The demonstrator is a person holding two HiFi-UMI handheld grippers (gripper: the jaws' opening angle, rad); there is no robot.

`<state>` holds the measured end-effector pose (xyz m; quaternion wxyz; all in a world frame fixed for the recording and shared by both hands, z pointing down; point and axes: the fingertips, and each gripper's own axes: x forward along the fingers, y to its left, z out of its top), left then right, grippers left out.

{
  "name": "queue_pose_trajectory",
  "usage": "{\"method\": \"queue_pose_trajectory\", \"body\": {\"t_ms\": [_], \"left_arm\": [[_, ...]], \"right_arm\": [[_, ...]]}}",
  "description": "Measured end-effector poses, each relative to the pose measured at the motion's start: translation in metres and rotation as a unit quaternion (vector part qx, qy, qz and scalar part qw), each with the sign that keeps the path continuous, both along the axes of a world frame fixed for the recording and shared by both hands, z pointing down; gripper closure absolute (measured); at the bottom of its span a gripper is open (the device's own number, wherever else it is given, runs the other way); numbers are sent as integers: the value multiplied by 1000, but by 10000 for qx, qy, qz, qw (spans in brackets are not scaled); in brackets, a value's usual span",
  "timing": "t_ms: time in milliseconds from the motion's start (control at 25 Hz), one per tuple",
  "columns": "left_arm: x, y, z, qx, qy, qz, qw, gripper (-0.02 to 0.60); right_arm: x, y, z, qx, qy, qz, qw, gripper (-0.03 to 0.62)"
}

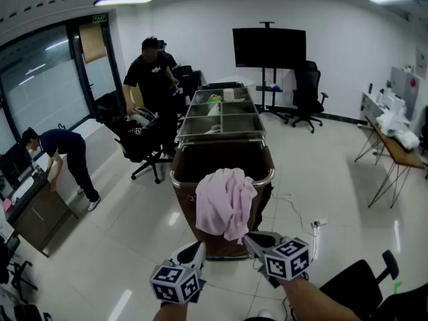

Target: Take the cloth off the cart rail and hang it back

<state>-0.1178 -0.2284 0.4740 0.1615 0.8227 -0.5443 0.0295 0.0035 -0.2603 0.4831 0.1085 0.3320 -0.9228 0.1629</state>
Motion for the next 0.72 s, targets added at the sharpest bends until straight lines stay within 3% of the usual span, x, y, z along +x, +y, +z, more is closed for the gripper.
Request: {"method": "queue_pose_trajectory", "body": {"t_ms": [400,560,640,720], "left_arm": [[-22,1,-1,106,-146,191,9997,581],[-35,-1,-1,161,-213,360,9990,581],[-42,-2,0,168,-260,440,9986,581],[-48,-4,0,174,-283,491,9982,581]], "right_arm": [[-8,-1,-10,210,-115,339,9991,536],[-15,-11,-14,311,-128,596,9977,266],[-17,-21,-16,386,-71,775,9962,195],[-20,-35,-17,420,-2,955,9945,174]]}}
